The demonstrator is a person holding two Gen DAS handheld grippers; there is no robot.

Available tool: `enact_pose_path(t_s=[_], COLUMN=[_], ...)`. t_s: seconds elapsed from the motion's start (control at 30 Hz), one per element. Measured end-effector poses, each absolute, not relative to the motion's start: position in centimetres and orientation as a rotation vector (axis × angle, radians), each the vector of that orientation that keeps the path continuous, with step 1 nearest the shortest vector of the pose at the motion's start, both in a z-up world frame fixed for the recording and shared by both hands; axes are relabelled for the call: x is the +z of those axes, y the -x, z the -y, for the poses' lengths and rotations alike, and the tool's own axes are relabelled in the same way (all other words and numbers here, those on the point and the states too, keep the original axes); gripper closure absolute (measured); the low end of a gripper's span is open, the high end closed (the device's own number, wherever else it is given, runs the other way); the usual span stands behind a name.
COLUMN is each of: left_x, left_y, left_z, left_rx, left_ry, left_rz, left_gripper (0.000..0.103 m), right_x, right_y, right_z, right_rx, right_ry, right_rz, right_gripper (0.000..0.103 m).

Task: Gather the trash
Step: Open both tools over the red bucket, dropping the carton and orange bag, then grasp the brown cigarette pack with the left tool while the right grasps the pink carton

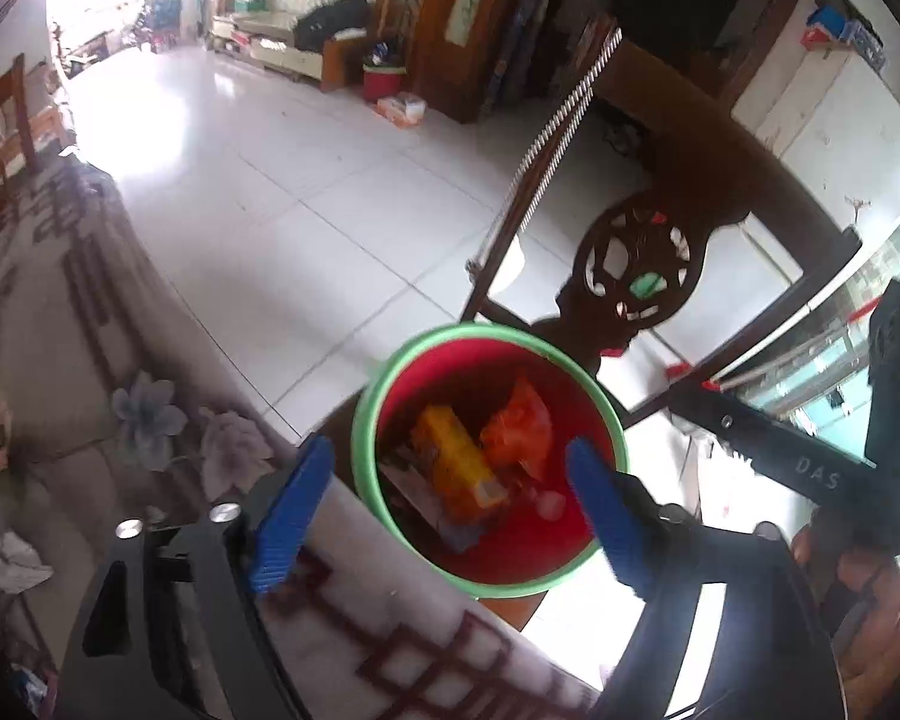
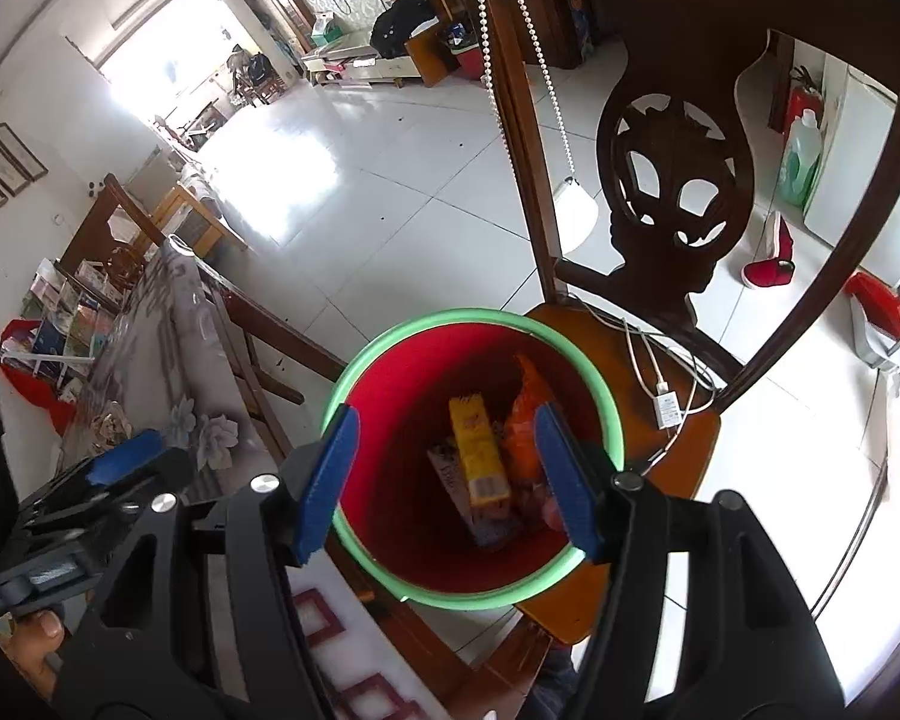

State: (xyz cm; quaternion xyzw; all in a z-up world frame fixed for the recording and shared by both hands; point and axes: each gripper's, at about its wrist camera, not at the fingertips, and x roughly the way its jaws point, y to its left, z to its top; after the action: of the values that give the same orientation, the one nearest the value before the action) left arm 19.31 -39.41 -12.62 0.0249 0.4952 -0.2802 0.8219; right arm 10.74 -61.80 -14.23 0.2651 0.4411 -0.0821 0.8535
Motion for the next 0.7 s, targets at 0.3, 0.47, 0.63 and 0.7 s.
enact_pose_path(t_s=[0.3, 0.47, 0.63, 0.7], left_x=[-8.0, -6.8, -7.1, -7.4], left_y=[-15.8, -13.9, -12.4, -11.7], left_z=[32.2, 24.8, 16.3, 12.4], left_rx=[-0.478, -0.387, -0.245, -0.164], left_ry=[-0.054, -0.003, 0.050, 0.072], left_rz=[-0.885, -0.886, -0.883, -0.884], left_gripper=[0.019, 0.019, 0.019, 0.019], right_x=[-11.8, -10.8, -10.3, -10.0], right_y=[-10.4, -10.6, -10.3, -9.9], right_z=[56.5, 50.9, 44.7, 42.5], right_rx=[-0.116, -0.040, 0.026, 0.046], right_ry=[-0.511, -0.466, -0.415, -0.400], right_rz=[-0.888, -0.893, -0.902, -0.909], right_gripper=[0.031, 0.029, 0.029, 0.029])
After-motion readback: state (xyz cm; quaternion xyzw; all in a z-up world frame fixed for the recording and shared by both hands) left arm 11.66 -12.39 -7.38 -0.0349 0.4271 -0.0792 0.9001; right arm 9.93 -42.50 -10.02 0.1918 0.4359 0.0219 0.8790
